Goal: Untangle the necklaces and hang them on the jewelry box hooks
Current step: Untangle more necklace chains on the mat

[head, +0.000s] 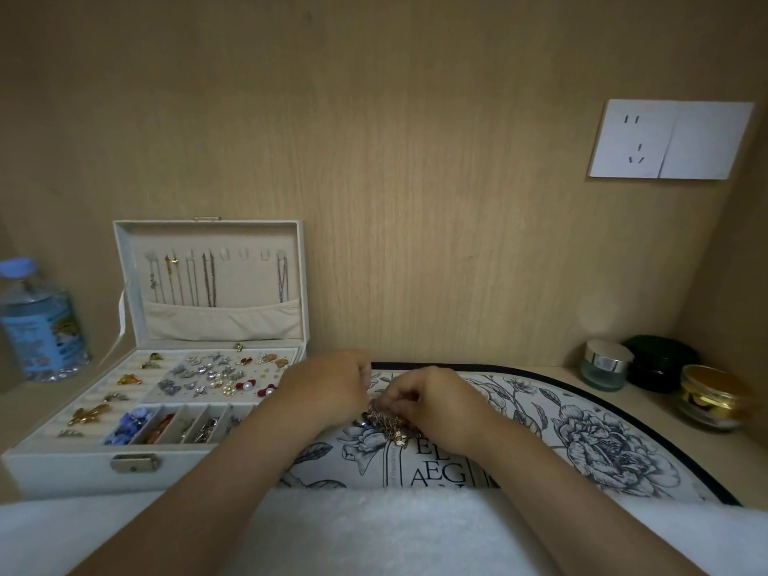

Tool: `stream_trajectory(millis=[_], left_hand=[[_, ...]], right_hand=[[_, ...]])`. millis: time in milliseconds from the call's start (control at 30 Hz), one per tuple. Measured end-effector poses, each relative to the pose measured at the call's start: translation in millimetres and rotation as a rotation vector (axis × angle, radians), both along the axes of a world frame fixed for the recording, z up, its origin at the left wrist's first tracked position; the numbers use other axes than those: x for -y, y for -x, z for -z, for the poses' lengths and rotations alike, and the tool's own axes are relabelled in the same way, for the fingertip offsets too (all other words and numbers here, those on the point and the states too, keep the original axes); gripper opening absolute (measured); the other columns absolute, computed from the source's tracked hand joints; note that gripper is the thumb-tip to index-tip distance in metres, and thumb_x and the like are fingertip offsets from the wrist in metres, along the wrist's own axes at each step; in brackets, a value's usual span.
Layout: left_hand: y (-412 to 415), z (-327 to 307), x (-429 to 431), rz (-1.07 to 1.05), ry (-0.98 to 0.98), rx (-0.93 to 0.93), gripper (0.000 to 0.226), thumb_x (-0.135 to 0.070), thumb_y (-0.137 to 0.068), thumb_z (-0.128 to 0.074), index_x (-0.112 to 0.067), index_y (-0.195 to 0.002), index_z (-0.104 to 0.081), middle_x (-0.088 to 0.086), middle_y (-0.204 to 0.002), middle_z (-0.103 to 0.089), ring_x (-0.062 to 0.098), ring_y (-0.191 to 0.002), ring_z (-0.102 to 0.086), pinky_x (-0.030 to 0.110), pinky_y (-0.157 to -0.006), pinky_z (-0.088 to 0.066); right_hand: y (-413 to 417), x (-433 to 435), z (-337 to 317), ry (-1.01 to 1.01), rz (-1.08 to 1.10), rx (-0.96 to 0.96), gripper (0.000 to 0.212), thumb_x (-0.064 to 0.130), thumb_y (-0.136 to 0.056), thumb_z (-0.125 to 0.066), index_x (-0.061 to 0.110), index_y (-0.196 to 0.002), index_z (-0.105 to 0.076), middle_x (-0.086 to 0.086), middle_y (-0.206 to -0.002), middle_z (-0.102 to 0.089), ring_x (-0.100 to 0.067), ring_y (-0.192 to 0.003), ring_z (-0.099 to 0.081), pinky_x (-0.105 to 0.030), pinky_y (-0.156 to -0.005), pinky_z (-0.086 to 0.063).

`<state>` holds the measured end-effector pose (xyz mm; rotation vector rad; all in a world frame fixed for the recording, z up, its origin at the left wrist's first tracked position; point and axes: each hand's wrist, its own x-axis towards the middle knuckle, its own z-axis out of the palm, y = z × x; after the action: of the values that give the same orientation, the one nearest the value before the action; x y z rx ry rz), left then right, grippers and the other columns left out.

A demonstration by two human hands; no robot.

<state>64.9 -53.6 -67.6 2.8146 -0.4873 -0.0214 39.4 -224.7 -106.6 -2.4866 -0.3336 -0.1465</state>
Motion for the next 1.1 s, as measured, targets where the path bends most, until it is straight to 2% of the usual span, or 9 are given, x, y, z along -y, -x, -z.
stream_trajectory(millis=[100,233,367,533,633,733,900,967,1100], left_hand=[[-6,3,-1,-0.038,-0.159,-0.011,0.010,-0.015,-0.089,-0.055,-0.022,-0.086,-0.061,-0.005,-0.092,-0.062,0.016,-0.093,-0.062,0.029,-0.079,-0.051],[-15,15,-2,-0.038,-0.234,-0.010,0.028,-0.012,-0.092,-0.057,-0.018,-0.066,-0.048,-0.002,-0.071,-0.048,0.011,-0.067,-0.051,0.027,-0.065,-0.044],[-21,17,-1,-0.033,-0.223,-0.020,0.008,-0.012,-0.091,-0.059,-0.013,-0.084,-0.063,-0.002,-0.073,-0.053,0.014,-0.072,-0.055,0.027,-0.066,-0.045],[-17,16,-5,0.020,-0.200,-0.041,0.019,-0.006,-0.088,-0.060,-0.012,-0.102,-0.071,0.004,-0.104,-0.069,0.020,-0.094,-0.066,0.032,-0.083,-0.055],[-11,8,-6,0.074,-0.192,-0.065,0.021,-0.011,-0.089,-0.062,-0.012,-0.109,-0.069,0.006,-0.107,-0.068,0.022,-0.097,-0.065,0.031,-0.079,-0.054],[-4,-2,-6,0.200,0.030,-0.178,0.040,-0.022,-0.086,-0.070,-0.028,-0.124,-0.058,-0.003,-0.116,-0.064,0.017,-0.099,-0.064,0.032,-0.086,-0.055],[6,-12,6,0.232,0.606,-0.245,0.019,-0.036,-0.092,-0.064,-0.023,-0.106,-0.066,-0.001,-0.097,-0.073,0.012,-0.084,-0.071,0.032,-0.077,-0.058],[5,-10,7,0.216,0.712,-0.234,0.014,-0.028,-0.093,-0.066,-0.020,-0.104,-0.070,-0.004,-0.087,-0.075,0.011,-0.078,-0.071,0.030,-0.074,-0.058],[0,-8,2,0.123,0.679,-0.081,0.011,-0.021,-0.089,-0.071,-0.022,-0.099,-0.073,-0.008,-0.077,-0.074,0.003,-0.068,-0.067,0.018,-0.068,-0.053]], right_hand=[[-1,-13,-4,0.253,0.023,0.052,0.021,0.037,-0.093,-0.064,0.039,-0.112,-0.074,0.016,-0.108,-0.074,-0.004,-0.097,-0.066,-0.028,-0.085,-0.054],[-3,-24,0,0.244,0.043,0.033,0.028,0.052,-0.089,-0.064,0.035,-0.107,-0.076,0.013,-0.106,-0.075,-0.009,-0.097,-0.066,-0.032,-0.084,-0.054],[-5,-29,2,0.233,0.042,0.000,0.021,0.049,-0.086,-0.069,0.035,-0.097,-0.078,0.013,-0.093,-0.075,-0.007,-0.086,-0.067,-0.031,-0.078,-0.055],[-2,-21,0,-0.043,-0.006,-0.128,0.014,0.029,-0.089,-0.073,0.018,-0.081,-0.077,0.011,-0.084,-0.075,0.002,-0.079,-0.067,-0.026,-0.083,-0.056],[2,-11,-12,-0.332,0.039,-0.129,0.014,0.019,-0.095,-0.066,0.017,-0.082,-0.073,0.007,-0.075,-0.070,0.000,-0.065,-0.061,-0.017,-0.069,-0.051],[3,-2,-24,-0.527,0.108,-0.095,0.013,0.016,-0.095,-0.066,0.017,-0.083,-0.072,0.011,-0.065,-0.065,-0.006,-0.059,-0.055,-0.018,-0.059,-0.046],[10,2,-37,-0.704,0.082,-0.049,0.011,0.009,-0.093,-0.065,0.003,-0.090,-0.074,0.005,-0.061,-0.068,0.000,-0.048,-0.054,-0.011,-0.048,-0.042],[11,2,-39,-0.740,0.080,-0.027,0.009,0.008,-0.092,-0.067,0.002,-0.091,-0.075,0.003,-0.063,-0.070,0.001,-0.048,-0.056,-0.010,-0.048,-0.042],[7,5,-34,-0.665,0.123,-0.075,0.013,0.022,-0.094,-0.067,0.010,-0.092,-0.073,-0.007,-0.078,-0.071,-0.006,-0.054,-0.057,-0.018,-0.052,-0.044]])
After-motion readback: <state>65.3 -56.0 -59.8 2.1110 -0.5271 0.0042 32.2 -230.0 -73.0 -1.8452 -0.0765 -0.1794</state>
